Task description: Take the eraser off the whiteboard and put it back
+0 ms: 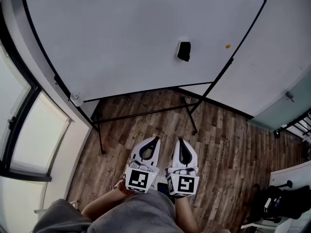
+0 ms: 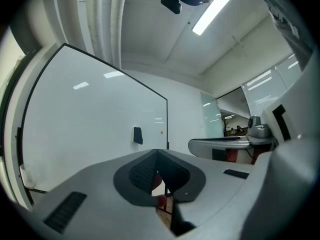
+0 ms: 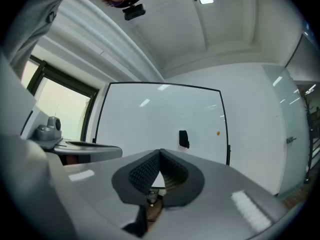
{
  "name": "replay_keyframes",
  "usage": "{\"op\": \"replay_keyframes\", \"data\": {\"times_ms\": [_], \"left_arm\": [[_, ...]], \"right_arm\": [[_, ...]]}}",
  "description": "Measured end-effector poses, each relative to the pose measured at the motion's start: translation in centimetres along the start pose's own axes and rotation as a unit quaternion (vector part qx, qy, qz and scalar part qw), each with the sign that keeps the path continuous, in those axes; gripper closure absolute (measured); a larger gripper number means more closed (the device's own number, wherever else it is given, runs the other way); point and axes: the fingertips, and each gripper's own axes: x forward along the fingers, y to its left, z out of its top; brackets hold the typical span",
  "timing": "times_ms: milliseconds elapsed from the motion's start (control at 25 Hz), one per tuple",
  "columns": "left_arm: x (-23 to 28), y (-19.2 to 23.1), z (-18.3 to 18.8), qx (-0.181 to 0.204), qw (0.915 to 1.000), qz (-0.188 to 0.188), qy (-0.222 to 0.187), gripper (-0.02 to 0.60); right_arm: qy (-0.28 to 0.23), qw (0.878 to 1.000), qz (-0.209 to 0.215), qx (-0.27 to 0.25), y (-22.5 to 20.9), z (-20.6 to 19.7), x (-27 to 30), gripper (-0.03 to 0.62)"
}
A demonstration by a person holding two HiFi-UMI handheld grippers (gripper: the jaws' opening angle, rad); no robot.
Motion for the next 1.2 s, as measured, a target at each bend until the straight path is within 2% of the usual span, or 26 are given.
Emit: {"op": "replay_keyframes", "data": {"times_ms": [200,320,840,1200], "left_arm": [[0.4,0.4,-0.6,0.017,0.9999,0.002,0.0,0.575],[0.9,0.8,-0.4,0.007,1.0,0.005,0.0,0.575],[5.1,2.4,-1.0,0.023,0.9997,0.004,0.007,0.575],[8.8,3.0,-1.5,0.013,0.9998,-0.002,0.017,0.575]], "right_arm": [[0.009,1.0,-0.002,-0.002,-0.7,-0.6,0.3,0.583],[0.014,1.0,-0.002,-0.004,-0.9,-0.9,0.8,0.583],[0.012,0.999,-0.024,-0.023,-2.8,-0.7,4.3,0.583],[0.02,0.999,-0.034,-0.026,-4.9,-1.3,6.8,0.583]]}}
